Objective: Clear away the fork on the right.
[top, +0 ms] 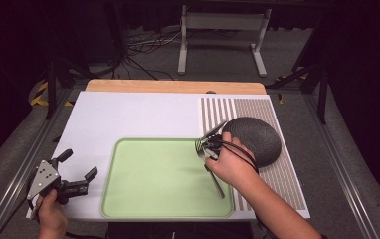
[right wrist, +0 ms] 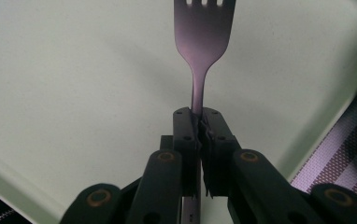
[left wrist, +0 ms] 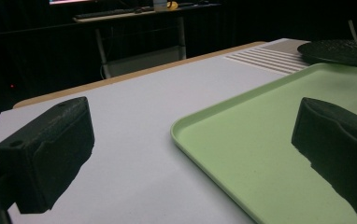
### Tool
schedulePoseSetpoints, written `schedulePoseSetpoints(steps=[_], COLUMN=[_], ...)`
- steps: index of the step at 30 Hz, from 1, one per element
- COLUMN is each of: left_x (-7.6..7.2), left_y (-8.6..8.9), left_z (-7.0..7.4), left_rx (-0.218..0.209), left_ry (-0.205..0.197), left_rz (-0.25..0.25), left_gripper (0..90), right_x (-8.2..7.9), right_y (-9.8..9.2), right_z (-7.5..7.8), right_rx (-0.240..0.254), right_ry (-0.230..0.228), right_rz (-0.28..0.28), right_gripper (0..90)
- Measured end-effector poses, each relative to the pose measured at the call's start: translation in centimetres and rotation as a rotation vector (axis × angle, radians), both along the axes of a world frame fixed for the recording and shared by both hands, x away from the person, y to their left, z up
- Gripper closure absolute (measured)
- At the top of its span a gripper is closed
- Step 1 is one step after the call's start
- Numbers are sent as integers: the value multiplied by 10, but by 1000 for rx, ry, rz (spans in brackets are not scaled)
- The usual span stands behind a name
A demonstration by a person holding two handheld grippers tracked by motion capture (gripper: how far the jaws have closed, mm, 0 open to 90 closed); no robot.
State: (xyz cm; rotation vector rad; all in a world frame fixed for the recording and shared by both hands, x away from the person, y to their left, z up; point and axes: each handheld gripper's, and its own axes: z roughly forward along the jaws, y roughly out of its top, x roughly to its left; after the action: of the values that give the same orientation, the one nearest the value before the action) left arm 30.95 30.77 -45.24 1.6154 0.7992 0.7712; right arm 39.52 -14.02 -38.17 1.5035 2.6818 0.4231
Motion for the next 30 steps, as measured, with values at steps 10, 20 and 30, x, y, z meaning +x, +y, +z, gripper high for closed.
schedulePoseSetpoints(steps=[10,20,30], left_x=[0,0,0], left_y=[0,0,0], left_z=[0,0,0], left_rx=[0,0,0], left_ry=[3,2,3], left_rz=[-1,0,1], left_gripper=[0,0,0], right_x=[6,11,12], right_y=[-8,-12,-11], right_z=[-14,-26,-32], right_rx=[8,3,-11], right_ry=[39,72,93], right_rz=[-44,-78,-86], right_gripper=[846,845,844])
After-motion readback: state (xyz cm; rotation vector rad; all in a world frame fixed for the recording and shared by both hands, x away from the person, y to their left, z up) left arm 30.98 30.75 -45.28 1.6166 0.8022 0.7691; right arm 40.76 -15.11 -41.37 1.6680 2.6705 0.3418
